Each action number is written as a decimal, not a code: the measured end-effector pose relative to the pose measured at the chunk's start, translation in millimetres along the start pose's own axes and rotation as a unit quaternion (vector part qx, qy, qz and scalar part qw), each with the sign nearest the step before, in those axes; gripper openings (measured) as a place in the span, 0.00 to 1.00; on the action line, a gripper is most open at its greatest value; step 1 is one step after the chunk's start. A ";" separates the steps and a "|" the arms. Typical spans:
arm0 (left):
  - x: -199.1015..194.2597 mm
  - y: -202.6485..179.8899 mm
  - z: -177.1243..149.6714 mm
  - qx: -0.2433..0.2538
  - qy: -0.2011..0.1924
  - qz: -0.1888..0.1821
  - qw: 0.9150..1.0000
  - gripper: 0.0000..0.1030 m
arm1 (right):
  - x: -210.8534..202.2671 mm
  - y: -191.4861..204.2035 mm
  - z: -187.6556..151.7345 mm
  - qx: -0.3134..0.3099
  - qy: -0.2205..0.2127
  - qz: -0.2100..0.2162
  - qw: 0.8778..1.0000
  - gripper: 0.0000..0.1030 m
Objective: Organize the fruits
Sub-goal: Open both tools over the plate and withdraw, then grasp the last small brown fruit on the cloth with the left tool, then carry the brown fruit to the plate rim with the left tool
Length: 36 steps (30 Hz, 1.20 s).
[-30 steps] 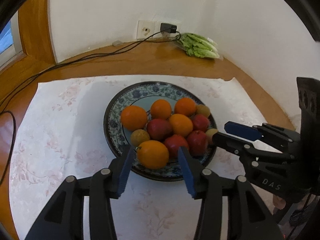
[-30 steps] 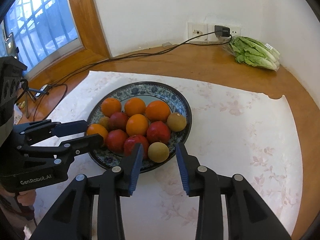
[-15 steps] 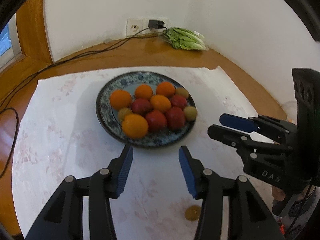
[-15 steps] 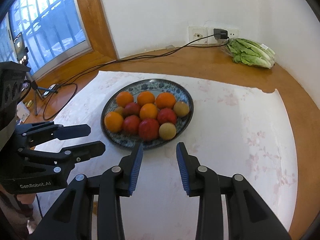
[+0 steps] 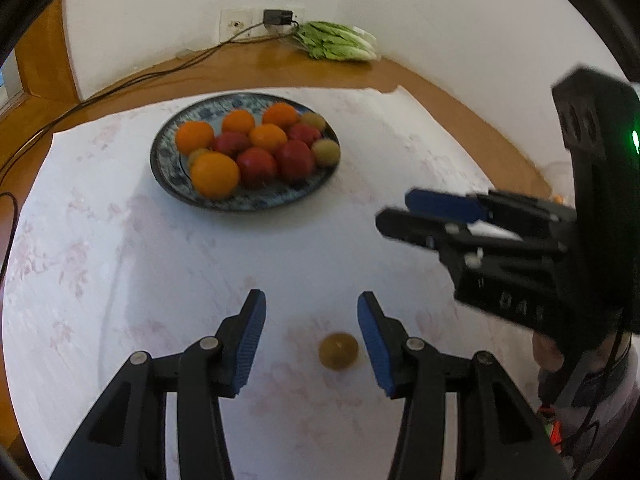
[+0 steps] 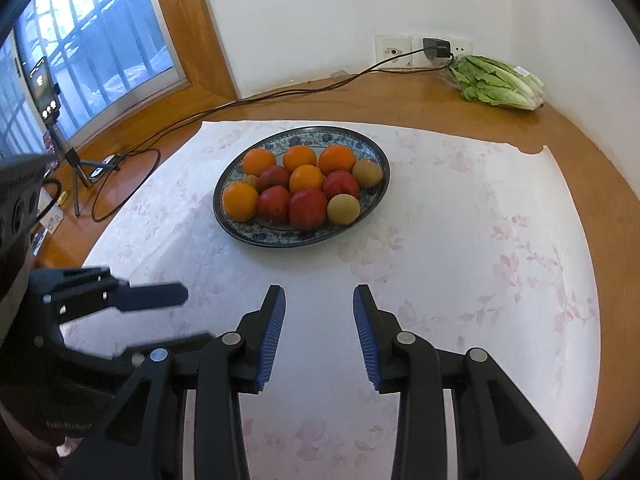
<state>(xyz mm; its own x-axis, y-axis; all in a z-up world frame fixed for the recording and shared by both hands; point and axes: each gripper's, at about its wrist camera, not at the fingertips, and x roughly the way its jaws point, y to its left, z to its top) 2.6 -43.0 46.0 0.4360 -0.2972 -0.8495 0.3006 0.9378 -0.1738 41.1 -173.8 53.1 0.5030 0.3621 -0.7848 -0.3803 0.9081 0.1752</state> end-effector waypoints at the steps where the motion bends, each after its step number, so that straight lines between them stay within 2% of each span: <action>1: 0.4 -1.8 -2.5 0.003 0.002 0.002 1.000 0.49 | -0.6 -0.4 -0.8 0.001 0.000 0.000 1.000 0.36; 15: 11.1 -13.6 -17.1 0.016 0.028 -0.003 0.999 0.48 | 0.7 -5.2 -7.3 0.013 0.005 0.000 1.000 0.36; 19: 16.1 -14.6 -17.1 0.015 0.031 0.001 0.999 0.37 | 1.5 -5.7 -9.0 0.017 0.008 0.000 1.000 0.36; 24: 18.8 -12.9 -18.3 0.010 0.035 -0.016 0.999 0.24 | 2.4 -6.8 -9.8 0.021 0.009 0.002 1.000 0.36; 30: 15.7 -6.5 -13.6 -0.003 0.026 -0.021 0.999 0.24 | 3.2 -7.6 -10.2 0.024 0.009 0.004 1.000 0.36; 36: 5.8 3.4 1.3 -0.015 0.002 -0.009 1.000 0.24 | 4.2 -8.7 -10.8 0.029 0.007 0.005 1.000 0.36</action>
<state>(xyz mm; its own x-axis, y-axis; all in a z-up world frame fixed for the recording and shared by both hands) 7.3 -41.7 41.1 0.4276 -0.3144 -0.8475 0.2829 0.9370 -0.2049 38.2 -182.5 41.9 0.4879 0.3694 -0.7909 -0.3392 0.9151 0.2181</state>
